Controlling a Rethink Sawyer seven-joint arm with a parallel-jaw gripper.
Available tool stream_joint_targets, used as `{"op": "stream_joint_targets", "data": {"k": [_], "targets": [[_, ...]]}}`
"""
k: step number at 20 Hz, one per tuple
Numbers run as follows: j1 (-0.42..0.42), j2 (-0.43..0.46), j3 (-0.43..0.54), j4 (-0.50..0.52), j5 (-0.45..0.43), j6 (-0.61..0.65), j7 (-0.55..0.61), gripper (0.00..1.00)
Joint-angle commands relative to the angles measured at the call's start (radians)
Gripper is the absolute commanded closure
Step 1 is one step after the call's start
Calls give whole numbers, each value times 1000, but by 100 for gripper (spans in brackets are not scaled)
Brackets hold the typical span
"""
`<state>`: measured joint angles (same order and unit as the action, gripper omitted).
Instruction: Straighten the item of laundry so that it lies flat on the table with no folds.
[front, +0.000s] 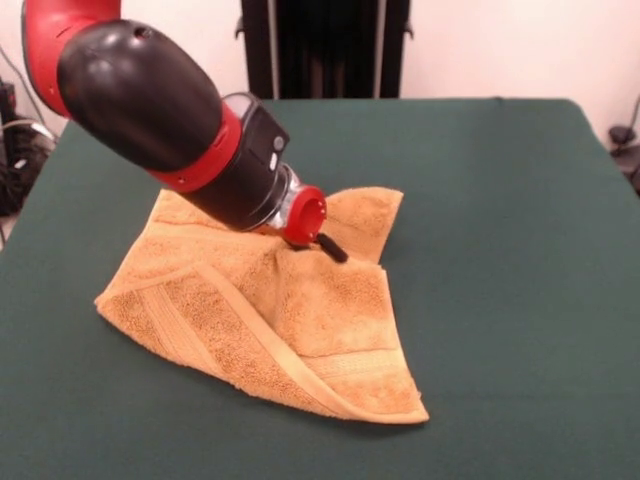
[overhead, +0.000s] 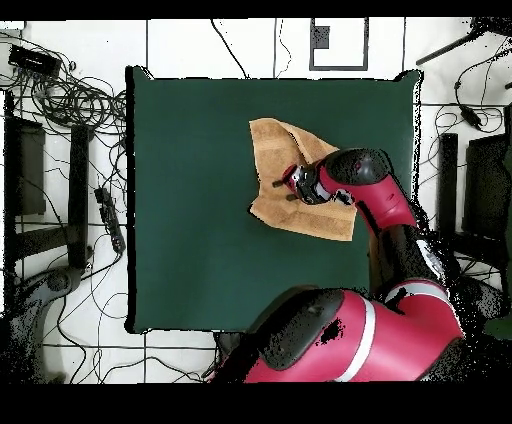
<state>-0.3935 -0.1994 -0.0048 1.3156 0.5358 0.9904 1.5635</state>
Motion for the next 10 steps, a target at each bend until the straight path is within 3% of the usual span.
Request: {"op": "stream_joint_targets", "data": {"k": [1, 6, 10], "targets": [[-20, 44, 215, 78, 138, -105, 137, 0], [-28, 8, 261, 148, 188, -85, 130, 0], [-23, -20, 277, 242, 219, -149, 105, 0]]}}
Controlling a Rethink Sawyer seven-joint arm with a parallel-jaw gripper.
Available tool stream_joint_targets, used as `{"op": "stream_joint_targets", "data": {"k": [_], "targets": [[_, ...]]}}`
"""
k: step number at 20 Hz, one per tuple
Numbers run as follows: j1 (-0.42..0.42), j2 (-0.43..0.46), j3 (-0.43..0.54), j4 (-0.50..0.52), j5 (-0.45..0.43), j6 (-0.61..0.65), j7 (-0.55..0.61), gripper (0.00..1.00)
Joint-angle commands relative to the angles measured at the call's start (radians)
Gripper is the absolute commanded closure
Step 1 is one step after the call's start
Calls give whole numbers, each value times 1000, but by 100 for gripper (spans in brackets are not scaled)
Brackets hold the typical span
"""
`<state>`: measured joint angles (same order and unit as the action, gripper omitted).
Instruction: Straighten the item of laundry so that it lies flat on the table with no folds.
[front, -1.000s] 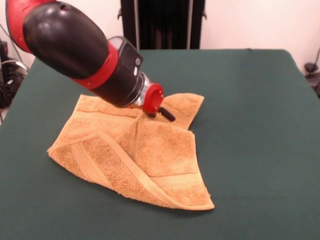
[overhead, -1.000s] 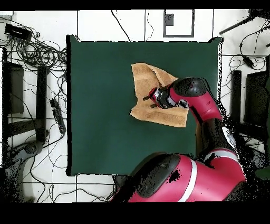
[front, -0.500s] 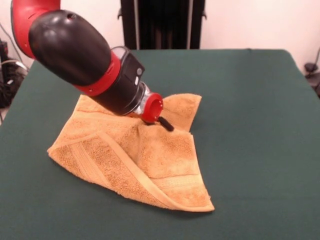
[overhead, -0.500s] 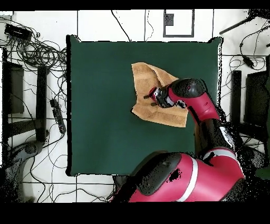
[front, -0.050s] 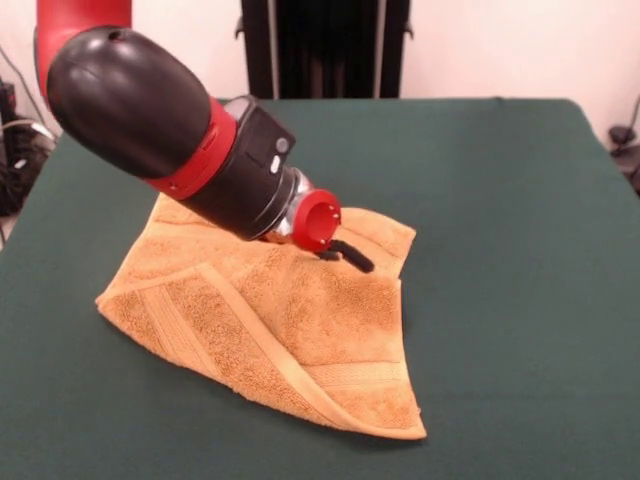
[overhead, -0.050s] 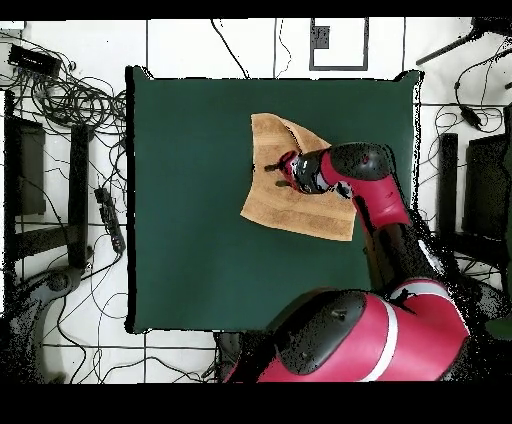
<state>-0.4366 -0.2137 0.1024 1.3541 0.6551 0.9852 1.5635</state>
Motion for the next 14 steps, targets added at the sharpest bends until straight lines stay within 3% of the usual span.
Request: {"op": "stream_joint_targets", "data": {"k": [1, 9, 11, 14], "targets": [[22, -7, 175, 225, 107, -167, 95, 0], [17, 14, 261, 320, 163, -362, 79, 0], [13, 22, 275, 320, 147, -400, 76, 0], [57, 45, 197, 250, 55, -348, 124, 0]]}}
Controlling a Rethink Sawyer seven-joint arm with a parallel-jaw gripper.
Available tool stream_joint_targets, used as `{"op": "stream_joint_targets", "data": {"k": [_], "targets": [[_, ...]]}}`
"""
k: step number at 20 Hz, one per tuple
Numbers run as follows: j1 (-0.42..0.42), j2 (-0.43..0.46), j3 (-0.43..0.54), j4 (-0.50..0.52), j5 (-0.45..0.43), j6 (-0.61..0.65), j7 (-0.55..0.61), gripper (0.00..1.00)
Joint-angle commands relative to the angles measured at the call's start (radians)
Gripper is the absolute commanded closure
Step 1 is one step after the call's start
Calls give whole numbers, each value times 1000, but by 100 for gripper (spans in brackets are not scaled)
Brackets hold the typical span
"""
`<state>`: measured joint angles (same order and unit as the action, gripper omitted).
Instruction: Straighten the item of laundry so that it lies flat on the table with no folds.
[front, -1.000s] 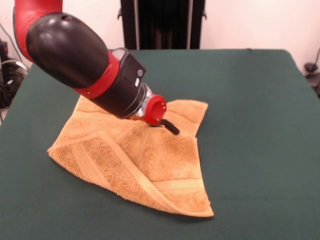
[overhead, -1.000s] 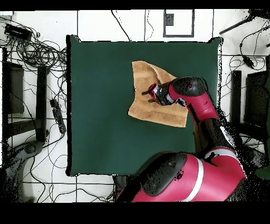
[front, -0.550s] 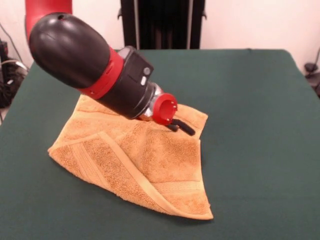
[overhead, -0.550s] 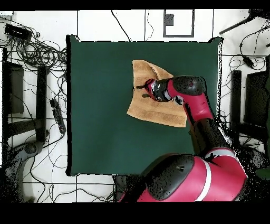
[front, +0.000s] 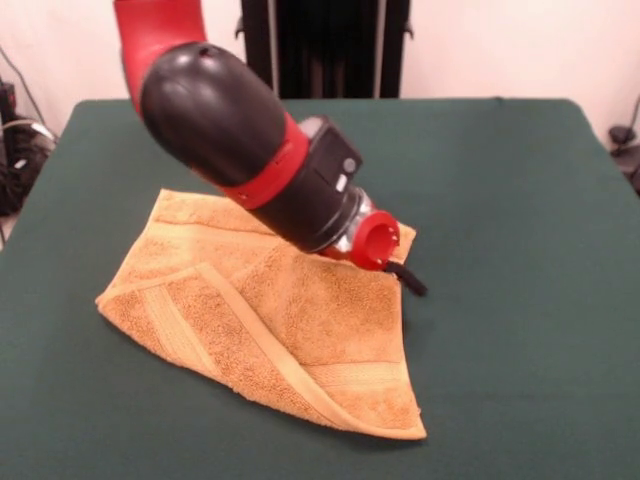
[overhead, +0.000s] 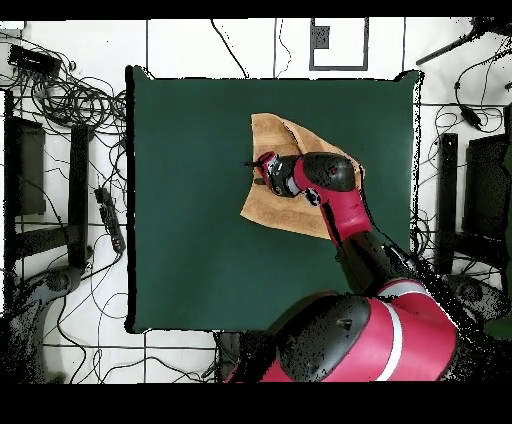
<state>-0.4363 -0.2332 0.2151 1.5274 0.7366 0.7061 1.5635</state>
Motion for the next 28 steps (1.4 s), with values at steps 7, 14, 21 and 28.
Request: {"op": "stream_joint_targets", "data": {"k": [7, 14, 21, 28], "targets": [[109, 90, -65, -7, -164, 83, 182, 0], [69, 62, -8, 48, -156, 81, 167, 0], [55, -39, 2, 136, -135, 94, 188, 0], [49, -152, 7, 190, -128, 150, 208, 0]]}}
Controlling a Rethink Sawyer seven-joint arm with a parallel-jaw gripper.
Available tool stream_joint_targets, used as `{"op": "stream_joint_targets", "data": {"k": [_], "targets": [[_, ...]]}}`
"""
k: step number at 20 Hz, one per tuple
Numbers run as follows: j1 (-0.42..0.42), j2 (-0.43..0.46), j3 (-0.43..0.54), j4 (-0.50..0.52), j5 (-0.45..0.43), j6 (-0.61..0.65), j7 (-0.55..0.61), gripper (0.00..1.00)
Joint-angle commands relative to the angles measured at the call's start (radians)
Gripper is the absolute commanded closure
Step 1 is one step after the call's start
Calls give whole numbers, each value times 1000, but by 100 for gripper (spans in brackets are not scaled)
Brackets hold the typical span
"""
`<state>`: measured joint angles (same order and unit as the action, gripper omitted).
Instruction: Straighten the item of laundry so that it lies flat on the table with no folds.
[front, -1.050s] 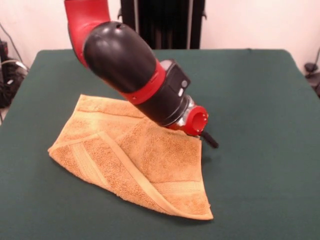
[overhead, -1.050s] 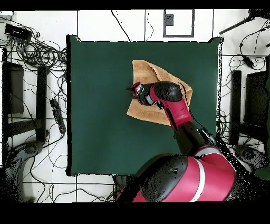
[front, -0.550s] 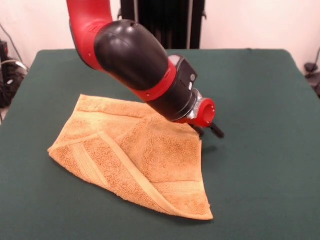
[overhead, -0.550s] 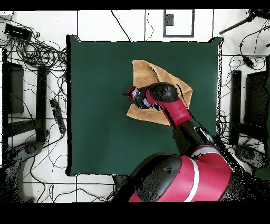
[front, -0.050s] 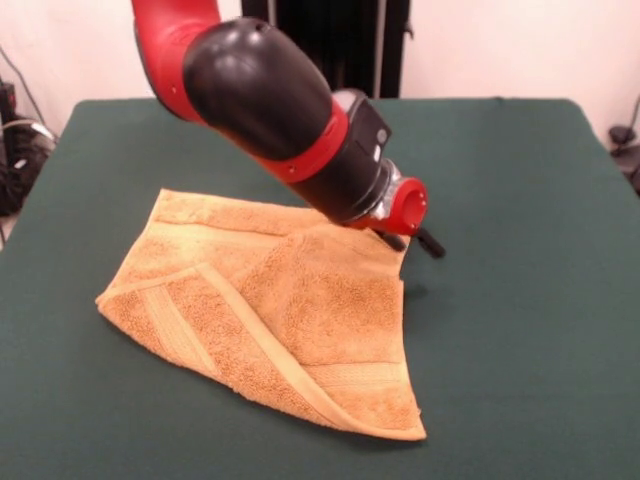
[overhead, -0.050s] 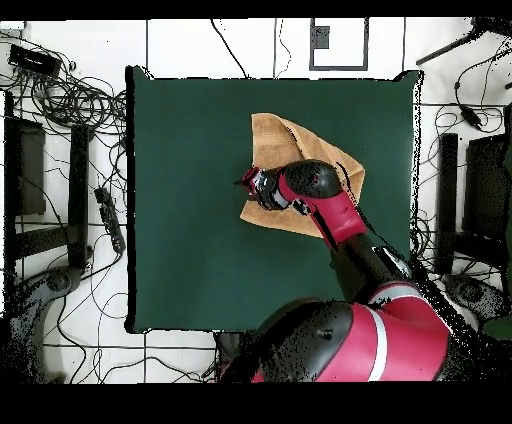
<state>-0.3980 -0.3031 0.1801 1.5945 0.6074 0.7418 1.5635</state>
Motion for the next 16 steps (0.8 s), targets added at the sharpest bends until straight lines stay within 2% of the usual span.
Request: {"op": "stream_joint_targets", "data": {"k": [1, 6, 9, 16], "targets": [[9, -90, 41, 117, 1, 128, 214, 0], [12, -92, 21, 85, -38, 160, 194, 0], [1, -29, 3, 11, -78, 167, 161, 0], [-19, 63, -17, -82, -143, 147, 130, 0]]}}
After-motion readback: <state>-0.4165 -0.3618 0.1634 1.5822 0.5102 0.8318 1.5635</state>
